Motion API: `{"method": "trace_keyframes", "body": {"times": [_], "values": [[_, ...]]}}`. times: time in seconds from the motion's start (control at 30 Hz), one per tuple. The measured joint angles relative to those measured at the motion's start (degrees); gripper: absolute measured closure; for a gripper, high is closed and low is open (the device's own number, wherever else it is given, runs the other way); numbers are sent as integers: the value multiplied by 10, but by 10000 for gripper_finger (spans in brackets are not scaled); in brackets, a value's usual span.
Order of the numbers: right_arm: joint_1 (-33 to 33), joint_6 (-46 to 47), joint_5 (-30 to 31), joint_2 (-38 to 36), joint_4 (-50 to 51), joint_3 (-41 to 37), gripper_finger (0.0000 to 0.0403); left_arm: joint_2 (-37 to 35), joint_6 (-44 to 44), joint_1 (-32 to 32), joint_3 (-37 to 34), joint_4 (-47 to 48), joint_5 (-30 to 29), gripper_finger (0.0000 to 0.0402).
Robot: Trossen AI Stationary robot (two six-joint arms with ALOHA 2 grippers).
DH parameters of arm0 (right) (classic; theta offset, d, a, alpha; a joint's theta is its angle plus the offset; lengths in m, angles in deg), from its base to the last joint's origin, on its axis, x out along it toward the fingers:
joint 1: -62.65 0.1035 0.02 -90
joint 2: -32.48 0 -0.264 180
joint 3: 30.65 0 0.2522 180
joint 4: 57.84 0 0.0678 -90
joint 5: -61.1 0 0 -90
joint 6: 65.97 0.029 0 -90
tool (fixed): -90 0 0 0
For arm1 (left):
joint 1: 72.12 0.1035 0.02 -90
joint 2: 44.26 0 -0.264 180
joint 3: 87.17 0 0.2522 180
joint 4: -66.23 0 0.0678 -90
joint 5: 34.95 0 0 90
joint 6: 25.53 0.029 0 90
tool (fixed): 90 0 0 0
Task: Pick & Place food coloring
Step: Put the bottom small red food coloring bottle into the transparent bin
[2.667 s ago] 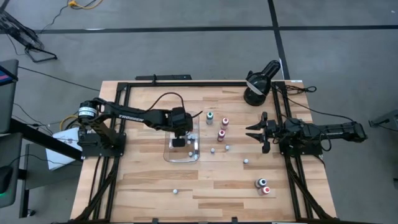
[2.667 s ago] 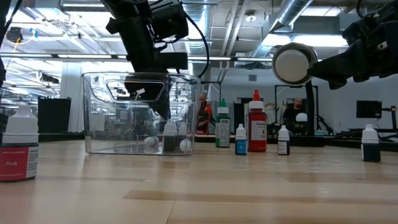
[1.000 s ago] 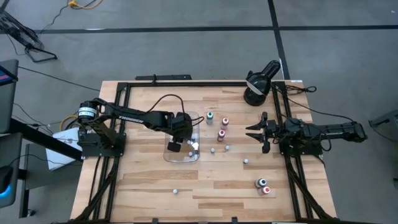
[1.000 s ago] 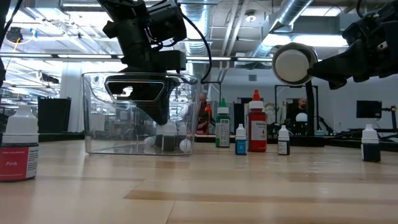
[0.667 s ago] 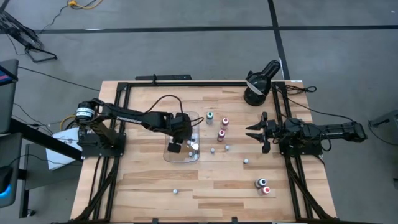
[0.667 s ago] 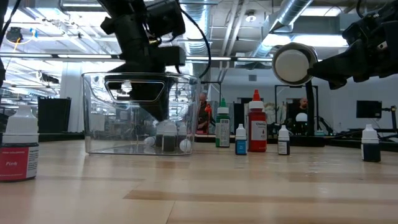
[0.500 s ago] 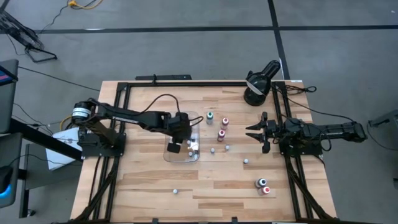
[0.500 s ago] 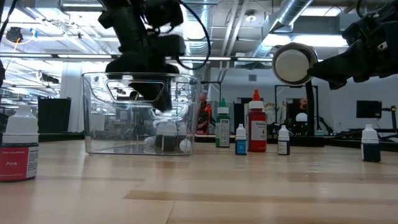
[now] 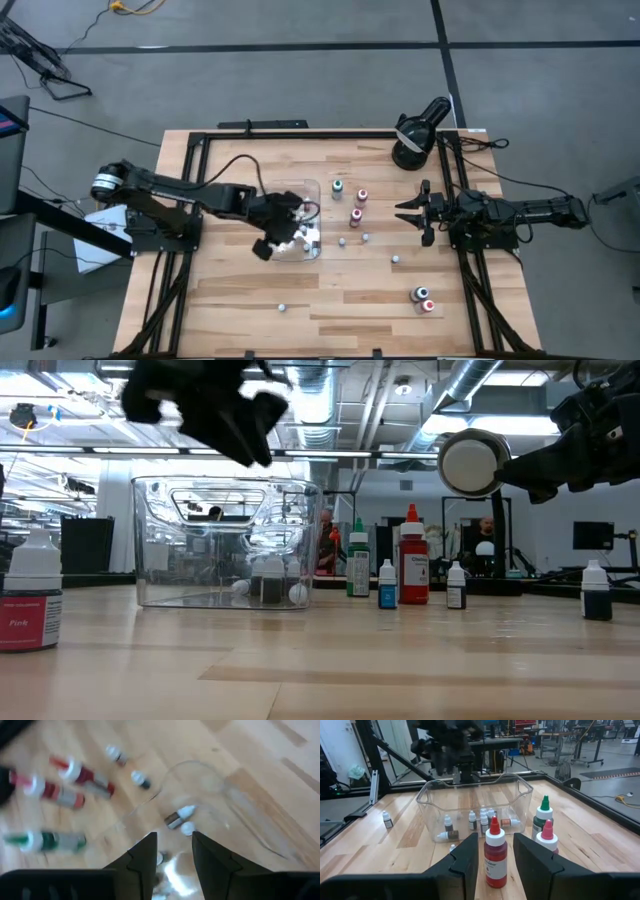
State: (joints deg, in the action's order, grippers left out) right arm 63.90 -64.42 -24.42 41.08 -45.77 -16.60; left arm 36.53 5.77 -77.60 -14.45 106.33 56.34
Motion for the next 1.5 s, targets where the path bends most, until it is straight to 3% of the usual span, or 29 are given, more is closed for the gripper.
{"method": "trace_keyframes", "body": {"times": [0.23,0.47,0.77,1.03,1.5], "values": [[0,0,0,0,0,0,290,-38,114,-74,0,53,13,286],[0,0,0,0,0,0,290,-65,76,-189,0,101,60,286],[0,0,0,0,0,0,290,-3,59,-309,0,86,16,286],[0,0,0,0,0,0,290,84,42,-332,0,-9,-29,286],[0,0,0,0,1,0,290,160,47,-327,28,-40,-70,296]]}}
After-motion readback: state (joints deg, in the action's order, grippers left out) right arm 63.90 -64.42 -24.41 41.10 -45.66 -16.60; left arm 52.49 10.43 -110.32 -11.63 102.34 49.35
